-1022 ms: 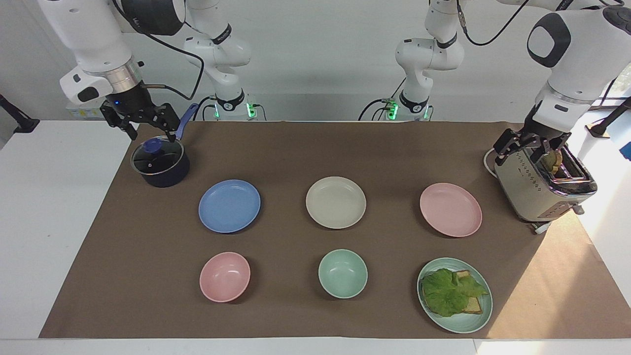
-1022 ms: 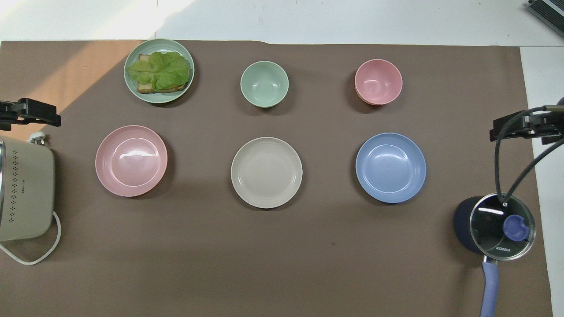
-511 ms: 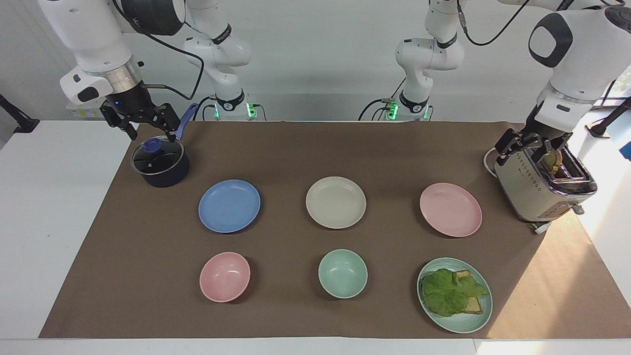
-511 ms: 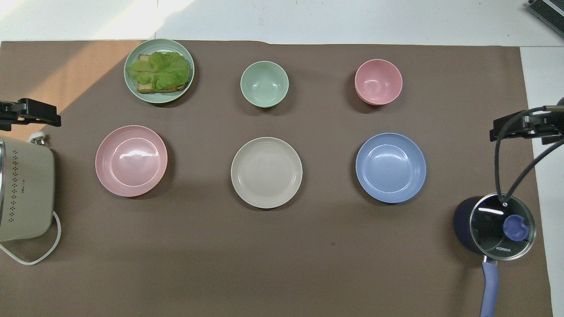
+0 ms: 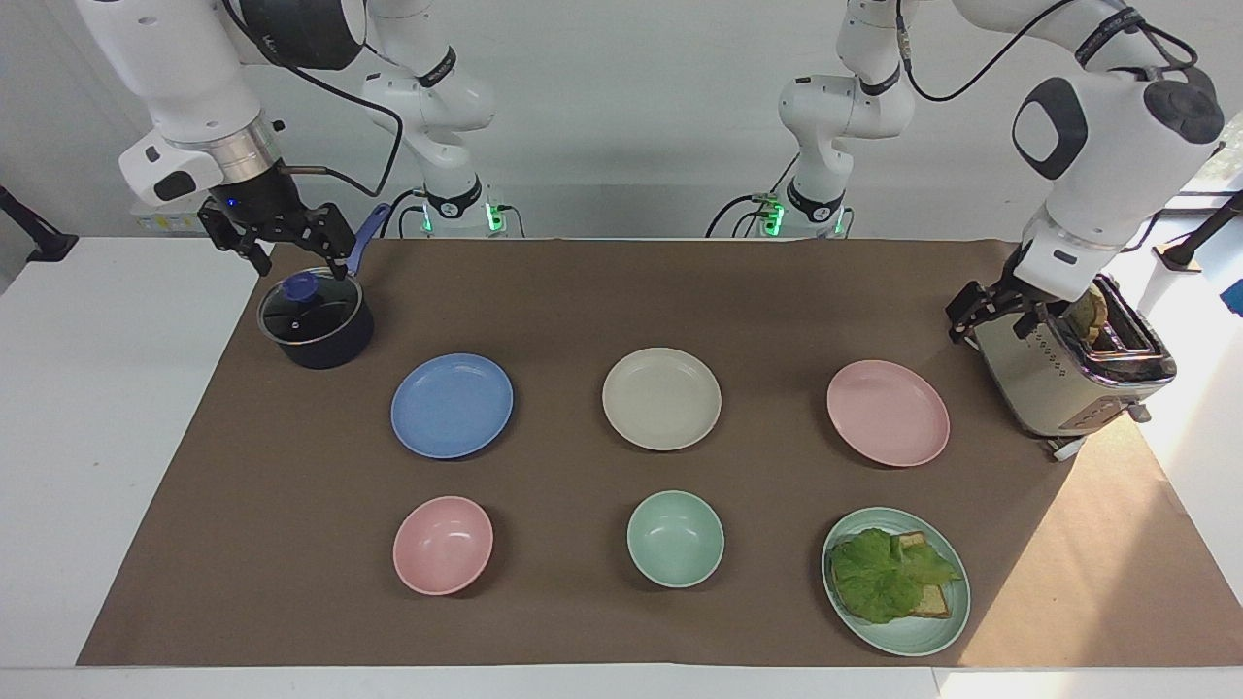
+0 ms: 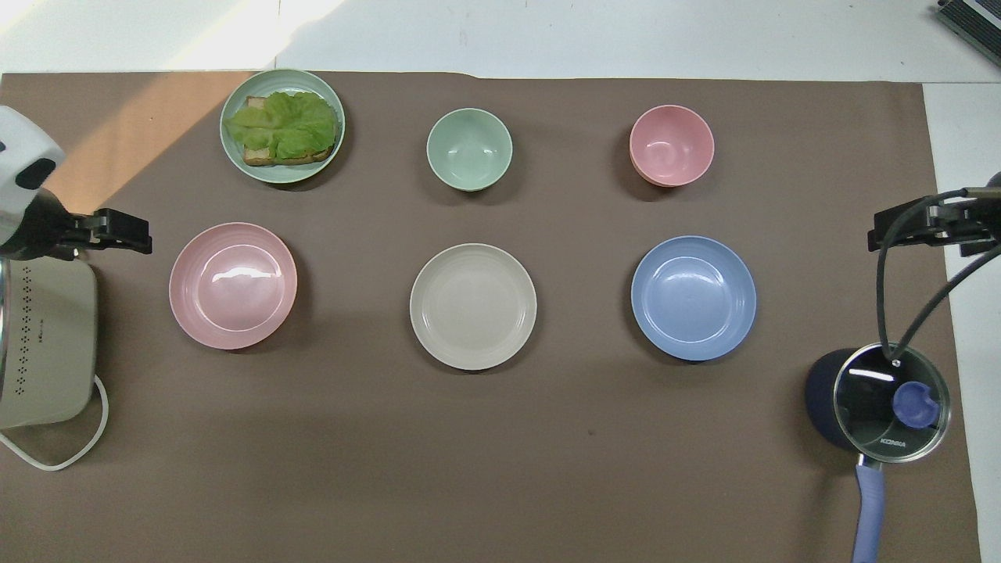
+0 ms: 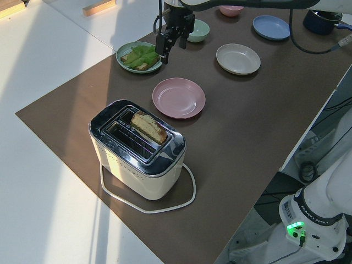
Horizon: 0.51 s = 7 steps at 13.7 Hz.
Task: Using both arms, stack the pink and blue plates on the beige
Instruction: 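Grasp the rim of the large pink bowl with the left gripper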
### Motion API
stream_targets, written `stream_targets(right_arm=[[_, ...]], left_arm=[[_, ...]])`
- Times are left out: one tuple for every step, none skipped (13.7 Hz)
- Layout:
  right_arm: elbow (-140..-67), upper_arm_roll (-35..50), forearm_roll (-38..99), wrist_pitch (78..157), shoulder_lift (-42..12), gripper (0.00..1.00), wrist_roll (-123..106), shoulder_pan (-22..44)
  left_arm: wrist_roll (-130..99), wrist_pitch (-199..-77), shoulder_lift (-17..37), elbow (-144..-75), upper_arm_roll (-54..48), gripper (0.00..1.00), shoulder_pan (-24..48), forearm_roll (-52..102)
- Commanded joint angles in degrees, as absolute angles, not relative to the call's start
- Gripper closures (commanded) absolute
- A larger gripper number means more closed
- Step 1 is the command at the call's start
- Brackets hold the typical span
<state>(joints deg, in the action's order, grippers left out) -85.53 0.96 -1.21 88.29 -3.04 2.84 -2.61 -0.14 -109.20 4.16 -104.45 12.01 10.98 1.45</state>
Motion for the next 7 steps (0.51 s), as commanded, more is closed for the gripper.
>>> stream_targets(right_arm=[[-86.48,1.32,-1.67,87.98,-1.93,0.00,3.34,-2.99],[-86.48,1.32,-1.67,87.89,-1.93,0.00,3.34,-3.08],[-86.57,1.32,-1.58,87.89,-1.93,0.00,3.25,-3.08],[-86.83,1.32,-1.67,87.98,-1.85,0.00,3.25,-3.08],[-86.84,1.32,-1.67,87.98,-1.67,0.00,3.25,-3.08],[-86.92,1.32,-1.67,87.98,-1.67,0.00,3.25,-3.08],[-87.01,1.32,-1.67,87.89,-1.58,0.00,3.25,-3.08]], left_arm=[[0.09,-119.94,6.13,-113.45,12.30,0.00,11.16,1.32],[0.17,-121.45,7.81,-114.08,12.30,0.00,10.90,1.32],[0.70,-121.90,8.95,-114.26,12.30,0.00,9.68,1.32],[2.36,-122.34,10.36,-114.34,12.30,0.00,8.36,1.41],[3.94,-122.52,10.98,-114.78,12.30,0.00,8.09,1.49],[4.56,-123.13,10.99,-116.09,12.30,0.00,7.13,1.84],[4.83,-123.13,11.07,-116.89,12.22,0.00,6.51,2.19]])
